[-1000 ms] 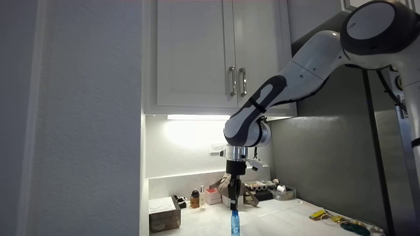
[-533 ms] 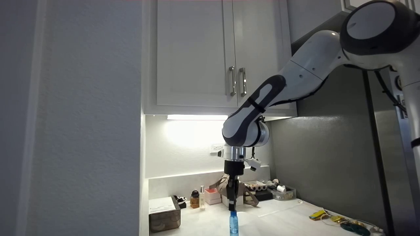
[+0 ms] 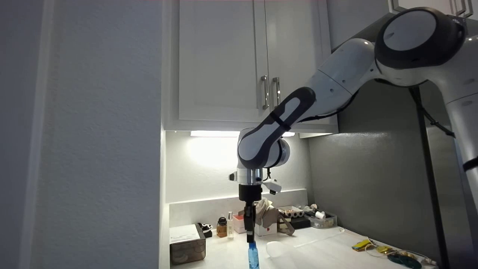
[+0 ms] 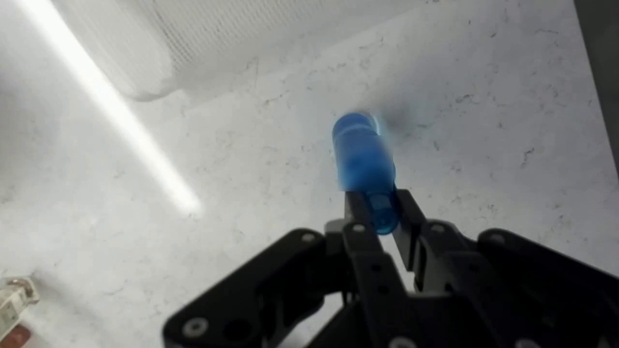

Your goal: Place the blue bottle upright on the bottom right corner of the counter, hang the white object on the side of the fridge

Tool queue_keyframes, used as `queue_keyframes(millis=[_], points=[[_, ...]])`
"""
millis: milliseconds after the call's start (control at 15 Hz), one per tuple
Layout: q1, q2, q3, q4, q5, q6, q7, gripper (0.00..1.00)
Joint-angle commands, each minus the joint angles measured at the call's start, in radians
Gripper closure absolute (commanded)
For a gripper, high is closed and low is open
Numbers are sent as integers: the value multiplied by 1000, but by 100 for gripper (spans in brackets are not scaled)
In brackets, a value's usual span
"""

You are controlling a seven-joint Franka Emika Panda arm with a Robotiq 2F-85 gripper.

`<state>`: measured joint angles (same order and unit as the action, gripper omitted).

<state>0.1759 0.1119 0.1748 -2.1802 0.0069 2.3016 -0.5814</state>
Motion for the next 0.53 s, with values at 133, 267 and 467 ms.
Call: queue_keyframes(millis=[133,267,467], points=[[19,127,45,149,-45,-16,9,95],[20,160,62,193,-35,-17,-9,95],[19,209,87,258,-30,-15,-27,95]])
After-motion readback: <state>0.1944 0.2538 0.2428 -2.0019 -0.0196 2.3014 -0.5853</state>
